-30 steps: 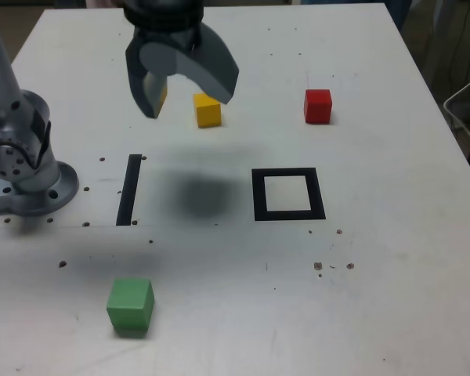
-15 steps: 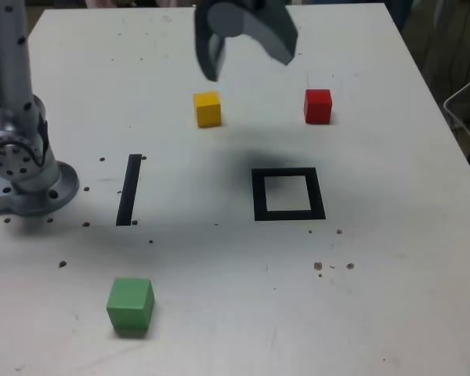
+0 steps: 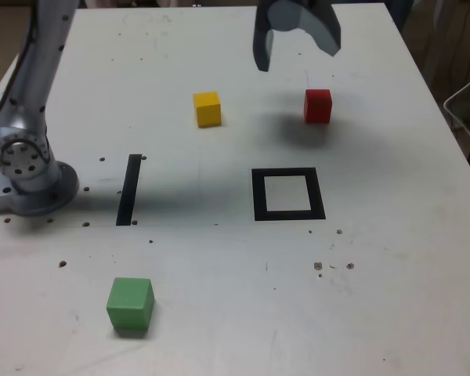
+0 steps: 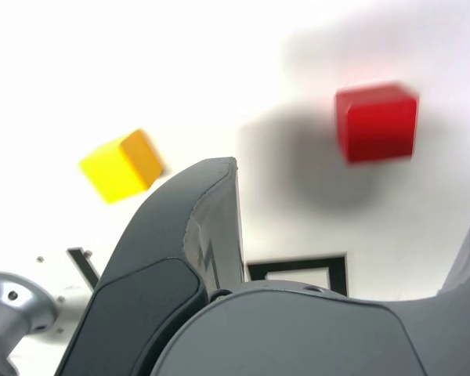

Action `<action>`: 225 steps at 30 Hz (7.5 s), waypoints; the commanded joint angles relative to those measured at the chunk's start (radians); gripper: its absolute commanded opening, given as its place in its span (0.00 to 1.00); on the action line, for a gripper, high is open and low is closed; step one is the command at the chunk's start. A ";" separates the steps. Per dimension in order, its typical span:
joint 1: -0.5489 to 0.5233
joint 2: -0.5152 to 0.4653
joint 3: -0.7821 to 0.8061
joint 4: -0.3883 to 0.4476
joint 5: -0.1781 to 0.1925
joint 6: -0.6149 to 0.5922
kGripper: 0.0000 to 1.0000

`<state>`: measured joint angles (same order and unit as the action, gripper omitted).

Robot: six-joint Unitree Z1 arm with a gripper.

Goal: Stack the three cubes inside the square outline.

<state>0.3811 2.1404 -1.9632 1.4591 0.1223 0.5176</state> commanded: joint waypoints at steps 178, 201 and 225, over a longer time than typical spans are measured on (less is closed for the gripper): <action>-0.448 -0.082 0.511 -0.369 -0.111 -0.522 0.58; -0.461 -0.178 0.527 -0.349 -0.042 -0.524 1.00; -0.408 -0.335 0.590 -0.196 0.002 -0.439 1.00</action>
<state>-0.0475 1.8192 -1.3784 1.2579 0.1165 0.0680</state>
